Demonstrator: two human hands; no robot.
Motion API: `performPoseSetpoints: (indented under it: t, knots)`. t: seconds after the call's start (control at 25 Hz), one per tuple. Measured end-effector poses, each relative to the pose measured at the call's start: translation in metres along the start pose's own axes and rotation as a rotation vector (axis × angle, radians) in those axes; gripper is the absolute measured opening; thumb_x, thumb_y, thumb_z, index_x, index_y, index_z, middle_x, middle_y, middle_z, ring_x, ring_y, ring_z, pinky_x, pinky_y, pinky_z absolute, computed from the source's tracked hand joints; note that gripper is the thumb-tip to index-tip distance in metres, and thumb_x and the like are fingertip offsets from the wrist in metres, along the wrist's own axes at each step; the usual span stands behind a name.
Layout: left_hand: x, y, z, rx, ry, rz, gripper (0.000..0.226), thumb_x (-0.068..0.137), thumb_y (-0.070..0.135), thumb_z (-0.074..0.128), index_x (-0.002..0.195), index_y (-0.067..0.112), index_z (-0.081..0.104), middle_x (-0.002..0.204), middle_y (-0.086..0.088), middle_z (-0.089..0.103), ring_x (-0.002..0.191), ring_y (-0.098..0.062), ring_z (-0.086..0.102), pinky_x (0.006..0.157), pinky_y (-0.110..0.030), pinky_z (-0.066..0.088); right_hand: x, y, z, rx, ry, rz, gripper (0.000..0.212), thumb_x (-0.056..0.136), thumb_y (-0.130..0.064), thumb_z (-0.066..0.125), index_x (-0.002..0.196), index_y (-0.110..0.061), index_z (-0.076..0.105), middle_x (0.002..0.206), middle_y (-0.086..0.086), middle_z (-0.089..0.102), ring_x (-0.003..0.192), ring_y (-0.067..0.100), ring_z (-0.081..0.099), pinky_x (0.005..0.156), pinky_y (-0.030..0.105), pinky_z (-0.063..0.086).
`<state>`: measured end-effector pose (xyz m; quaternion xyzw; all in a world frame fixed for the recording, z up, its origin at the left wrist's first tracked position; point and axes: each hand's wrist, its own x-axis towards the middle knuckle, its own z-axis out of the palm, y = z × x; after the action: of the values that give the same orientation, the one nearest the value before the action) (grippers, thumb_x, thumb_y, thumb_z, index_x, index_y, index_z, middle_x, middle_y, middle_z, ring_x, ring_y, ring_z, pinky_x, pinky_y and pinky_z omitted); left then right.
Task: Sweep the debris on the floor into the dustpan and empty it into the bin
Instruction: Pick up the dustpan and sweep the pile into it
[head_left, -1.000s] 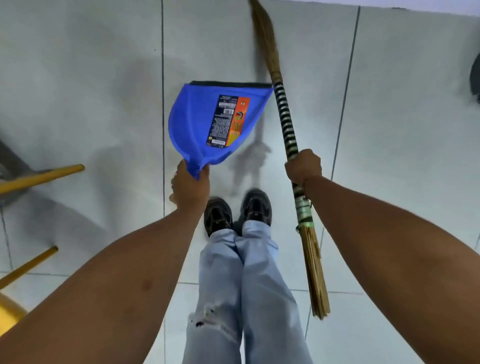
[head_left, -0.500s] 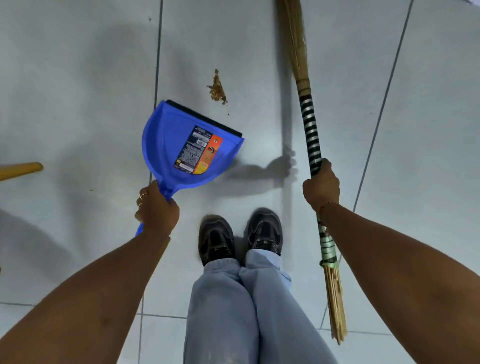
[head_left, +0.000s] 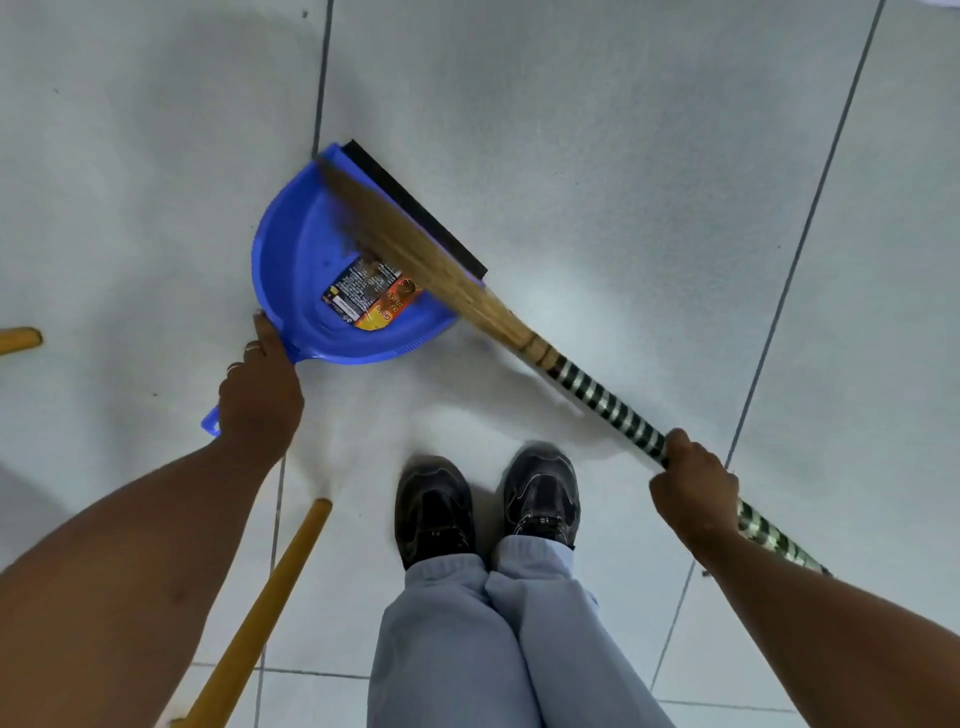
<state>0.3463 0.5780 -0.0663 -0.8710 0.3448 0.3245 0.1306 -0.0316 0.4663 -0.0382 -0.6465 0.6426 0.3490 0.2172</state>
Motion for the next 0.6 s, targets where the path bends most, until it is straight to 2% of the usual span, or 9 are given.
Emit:
performPoseSetpoints:
  t: [0.16,0.28,0.44,0.52,0.6]
  knots:
    - [-0.001,-0.002,0.003,0.016,0.017,0.021,0.065,0.092,-0.003,0.041,0.146,-0.004,0.005,0.116,-0.036,0.05,0.095,-0.051,0.055,0.082,-0.056,0.046,0.001,0.011,-0.001,0.094,0.085,0.07,0.024,0.07,0.006,0.045,0.088,-0.009,0.041,0.089,0.019,0.06,0.084,0.037,0.055,0.072,0.039,0.037]
    - [-0.004,-0.004,0.004,0.033,0.028,0.02,0.065,0.091,-0.003,0.041,0.146,-0.005,0.006,0.114,-0.036,0.05,0.093,-0.05,0.056,0.08,-0.056,0.046,0.007,-0.002,-0.002,0.107,0.046,0.159,0.021,0.075,0.002,0.045,0.093,-0.009,0.042,0.093,0.019,0.061,0.089,0.038,0.057,0.079,0.043,0.043]
    - [-0.009,0.002,-0.004,0.052,0.032,-0.013,0.065,0.091,-0.003,0.041,0.145,-0.005,0.005,0.116,-0.036,0.049,0.095,-0.052,0.054,0.081,-0.057,0.045,-0.013,-0.012,-0.003,-0.009,-0.021,0.033,0.026,0.076,0.0,0.046,0.101,-0.008,0.047,0.094,0.016,0.063,0.089,0.035,0.059,0.077,0.039,0.043]
    - [-0.019,0.011,-0.011,-0.03,-0.005,-0.044,0.063,0.089,-0.004,0.043,0.144,-0.007,0.011,0.123,-0.036,0.046,0.104,-0.052,0.052,0.089,-0.056,0.043,-0.031,-0.015,-0.007,0.078,-0.02,0.014,0.028,0.073,0.003,0.045,0.1,-0.007,0.047,0.093,0.018,0.062,0.088,0.036,0.057,0.073,0.038,0.041]
    - [-0.043,0.029,-0.026,-0.223,-0.035,-0.103,0.057,0.085,-0.006,0.049,0.137,-0.009,0.025,0.125,-0.034,0.047,0.111,-0.051,0.05,0.095,-0.054,0.041,-0.055,-0.021,-0.019,0.253,-0.012,0.021,0.033,0.073,0.006,0.046,0.105,-0.003,0.048,0.098,0.022,0.06,0.09,0.038,0.055,0.074,0.039,0.042]
